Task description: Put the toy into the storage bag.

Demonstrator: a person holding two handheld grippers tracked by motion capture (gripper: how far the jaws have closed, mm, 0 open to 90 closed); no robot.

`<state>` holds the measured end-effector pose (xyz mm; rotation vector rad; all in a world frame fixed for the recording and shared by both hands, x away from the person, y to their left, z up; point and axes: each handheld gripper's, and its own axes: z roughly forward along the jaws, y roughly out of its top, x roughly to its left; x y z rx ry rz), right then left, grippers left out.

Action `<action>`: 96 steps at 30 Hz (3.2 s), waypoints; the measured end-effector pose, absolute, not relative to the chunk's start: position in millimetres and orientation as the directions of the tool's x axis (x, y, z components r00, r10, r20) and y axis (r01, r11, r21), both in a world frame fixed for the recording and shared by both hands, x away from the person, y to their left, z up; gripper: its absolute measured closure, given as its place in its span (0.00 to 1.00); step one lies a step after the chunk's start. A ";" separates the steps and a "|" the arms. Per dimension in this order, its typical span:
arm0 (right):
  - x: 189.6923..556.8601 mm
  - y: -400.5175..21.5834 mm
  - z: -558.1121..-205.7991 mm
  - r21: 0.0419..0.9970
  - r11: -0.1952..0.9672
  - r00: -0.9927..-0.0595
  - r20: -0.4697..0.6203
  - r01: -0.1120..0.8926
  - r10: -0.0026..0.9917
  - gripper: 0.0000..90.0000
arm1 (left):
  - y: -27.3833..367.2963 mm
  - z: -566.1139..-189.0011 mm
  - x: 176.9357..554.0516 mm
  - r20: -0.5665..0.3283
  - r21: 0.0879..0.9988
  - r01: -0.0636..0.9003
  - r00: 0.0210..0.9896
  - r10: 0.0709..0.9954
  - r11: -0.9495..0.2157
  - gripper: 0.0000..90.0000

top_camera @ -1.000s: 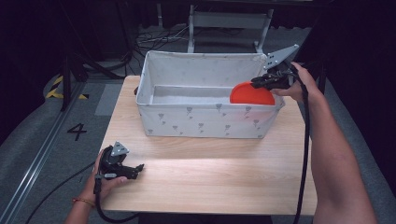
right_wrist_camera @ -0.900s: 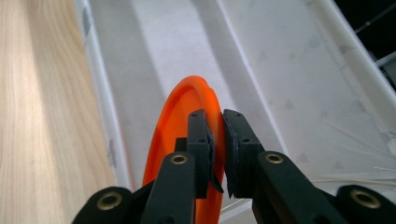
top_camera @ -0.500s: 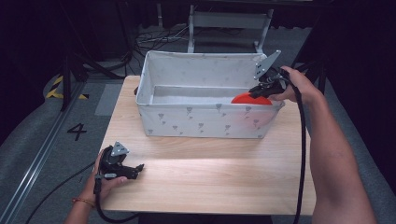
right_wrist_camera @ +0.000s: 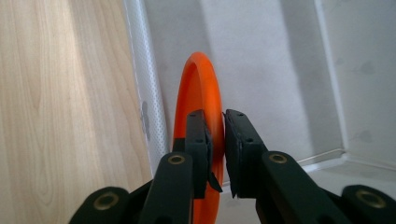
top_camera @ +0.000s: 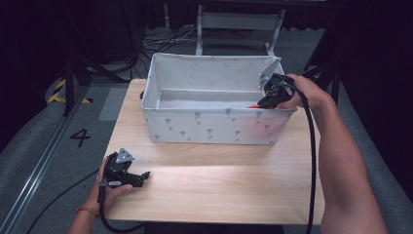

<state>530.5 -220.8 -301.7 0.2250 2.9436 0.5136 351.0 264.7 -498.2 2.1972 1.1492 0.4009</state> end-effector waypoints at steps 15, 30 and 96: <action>540.1 -214.4 -315.6 0.245 0.951 -0.976 -0.058 0.190 0.210 0.88 | 264.7 -498.2 351.0 -0.016 0.648 0.629 0.576 0.817 -0.430 0.01; 528.2 -231.5 -310.5 0.446 0.874 -0.948 -0.144 0.194 0.284 0.75 | 264.7 -498.2 351.0 -0.017 0.648 0.629 0.576 0.818 -0.429 0.01; 388.3 -296.6 -324.8 0.819 0.512 -0.610 -0.271 0.260 0.745 0.22 | 264.9 -498.2 351.2 -0.015 0.648 0.628 0.577 0.817 -0.431 0.01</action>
